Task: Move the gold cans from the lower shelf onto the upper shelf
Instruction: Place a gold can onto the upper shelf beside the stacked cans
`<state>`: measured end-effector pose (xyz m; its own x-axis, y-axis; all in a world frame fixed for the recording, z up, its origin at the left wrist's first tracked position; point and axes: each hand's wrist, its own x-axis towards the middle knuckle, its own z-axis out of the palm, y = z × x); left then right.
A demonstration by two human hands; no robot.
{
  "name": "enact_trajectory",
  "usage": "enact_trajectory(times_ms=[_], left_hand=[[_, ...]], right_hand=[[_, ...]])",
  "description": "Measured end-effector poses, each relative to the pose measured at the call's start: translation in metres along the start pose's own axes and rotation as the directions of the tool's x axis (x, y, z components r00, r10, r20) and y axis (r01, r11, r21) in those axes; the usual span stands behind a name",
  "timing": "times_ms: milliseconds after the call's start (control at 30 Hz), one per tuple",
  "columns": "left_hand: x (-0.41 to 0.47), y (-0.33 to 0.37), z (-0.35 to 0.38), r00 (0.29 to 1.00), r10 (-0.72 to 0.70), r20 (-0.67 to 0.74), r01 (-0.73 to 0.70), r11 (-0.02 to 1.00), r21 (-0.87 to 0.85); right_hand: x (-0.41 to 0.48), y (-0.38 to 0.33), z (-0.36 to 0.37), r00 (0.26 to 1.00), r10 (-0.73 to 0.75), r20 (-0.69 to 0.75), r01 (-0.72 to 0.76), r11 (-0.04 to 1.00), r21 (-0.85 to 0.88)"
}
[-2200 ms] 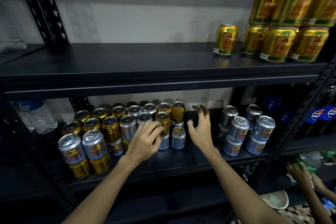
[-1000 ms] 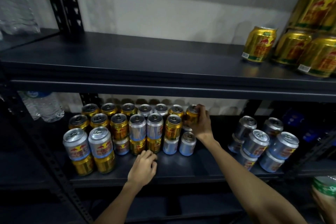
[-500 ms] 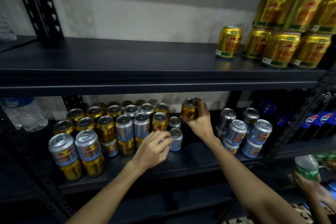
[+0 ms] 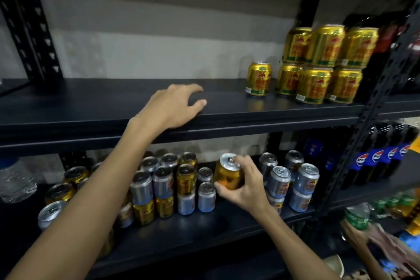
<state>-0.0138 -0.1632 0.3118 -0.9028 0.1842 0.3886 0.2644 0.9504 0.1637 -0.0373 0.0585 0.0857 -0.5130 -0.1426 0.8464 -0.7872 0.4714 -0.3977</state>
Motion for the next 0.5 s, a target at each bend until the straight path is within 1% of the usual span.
enact_trajectory(times_ms=[100,200,300,367,500], left_hand=[[0.009,0.0,0.001,0.996,-0.027,0.081,0.031,0.999,-0.042],[0.018,-0.003,0.001,0.985,-0.047,0.167,0.061,0.995,-0.083],[0.03,-0.01,0.004,0.976,-0.088,0.2,0.111,0.988,-0.109],[0.035,-0.012,0.006,0.969,-0.108,0.221,0.132,0.987,-0.097],[0.038,-0.015,0.01,0.957,-0.12,0.264,0.142,0.988,-0.066]], right_hand=[[0.013,-0.02,-0.015,0.989,-0.134,-0.065,0.133,0.991,-0.013],[0.036,-0.044,-0.033,0.963,-0.231,-0.138,0.234,0.972,0.008],[0.065,-0.065,-0.057,0.924,-0.324,-0.205,0.334,0.942,0.016],[0.085,-0.074,-0.074,0.915,-0.322,-0.243,0.331,0.944,-0.007],[0.132,-0.078,-0.1,0.906,-0.264,-0.332,0.252,0.964,-0.081]])
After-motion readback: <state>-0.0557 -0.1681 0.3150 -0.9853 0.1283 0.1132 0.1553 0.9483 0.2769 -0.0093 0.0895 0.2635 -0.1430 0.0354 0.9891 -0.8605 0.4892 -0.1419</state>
